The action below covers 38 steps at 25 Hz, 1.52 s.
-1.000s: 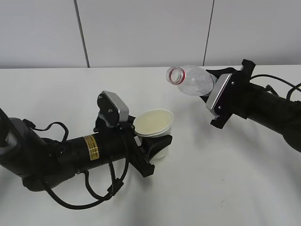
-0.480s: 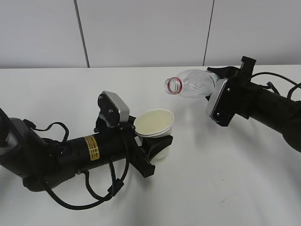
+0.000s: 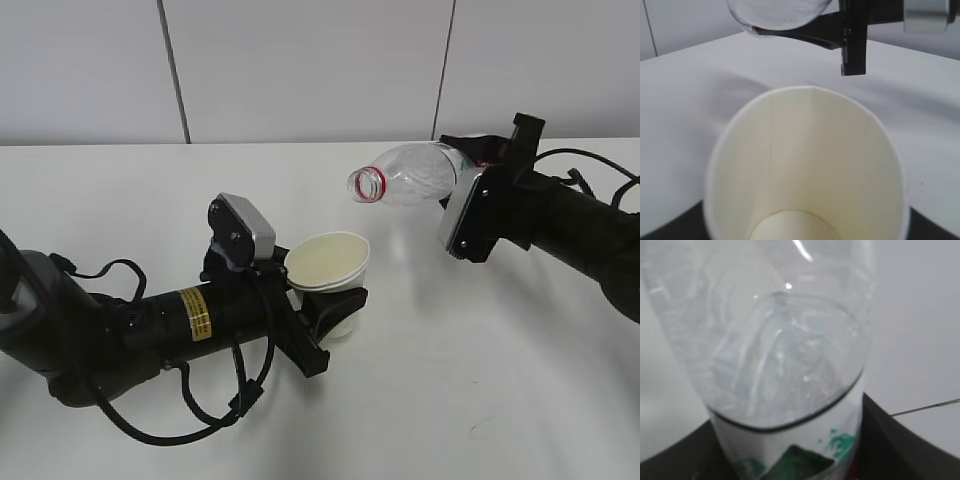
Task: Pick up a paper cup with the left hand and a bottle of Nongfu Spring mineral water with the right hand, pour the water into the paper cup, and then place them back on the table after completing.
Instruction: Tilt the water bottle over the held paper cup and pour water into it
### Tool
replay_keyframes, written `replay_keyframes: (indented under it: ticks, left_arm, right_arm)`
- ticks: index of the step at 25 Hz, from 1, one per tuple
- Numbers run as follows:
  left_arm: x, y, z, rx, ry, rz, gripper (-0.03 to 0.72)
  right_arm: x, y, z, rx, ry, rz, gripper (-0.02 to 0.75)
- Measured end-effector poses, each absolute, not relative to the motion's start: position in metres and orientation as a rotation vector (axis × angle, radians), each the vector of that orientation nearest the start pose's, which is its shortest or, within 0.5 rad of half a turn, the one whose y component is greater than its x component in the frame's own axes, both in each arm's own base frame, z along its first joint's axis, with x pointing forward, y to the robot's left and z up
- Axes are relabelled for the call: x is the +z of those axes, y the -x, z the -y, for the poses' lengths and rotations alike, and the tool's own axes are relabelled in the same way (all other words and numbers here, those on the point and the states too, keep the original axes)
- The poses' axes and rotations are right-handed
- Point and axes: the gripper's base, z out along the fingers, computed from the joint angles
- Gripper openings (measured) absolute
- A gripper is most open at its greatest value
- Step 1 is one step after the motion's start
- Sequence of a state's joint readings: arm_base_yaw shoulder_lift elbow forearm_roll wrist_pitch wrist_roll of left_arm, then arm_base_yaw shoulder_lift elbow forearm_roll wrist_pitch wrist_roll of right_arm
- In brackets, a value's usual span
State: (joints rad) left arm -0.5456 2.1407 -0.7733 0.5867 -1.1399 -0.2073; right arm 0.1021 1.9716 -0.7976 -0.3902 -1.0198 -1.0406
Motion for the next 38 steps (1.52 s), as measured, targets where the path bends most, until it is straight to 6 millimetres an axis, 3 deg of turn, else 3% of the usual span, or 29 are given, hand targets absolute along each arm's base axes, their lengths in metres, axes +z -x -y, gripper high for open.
replay_keyframes:
  ticks: [38]
  left_arm:
    - [0.0890, -0.2781, 0.2238, -0.819, -0.926, -1.582, 0.386]
  right_arm:
    - [0.1497, -0.3630, -0.0663, -0.727, 1.334, -1.044, 0.423]
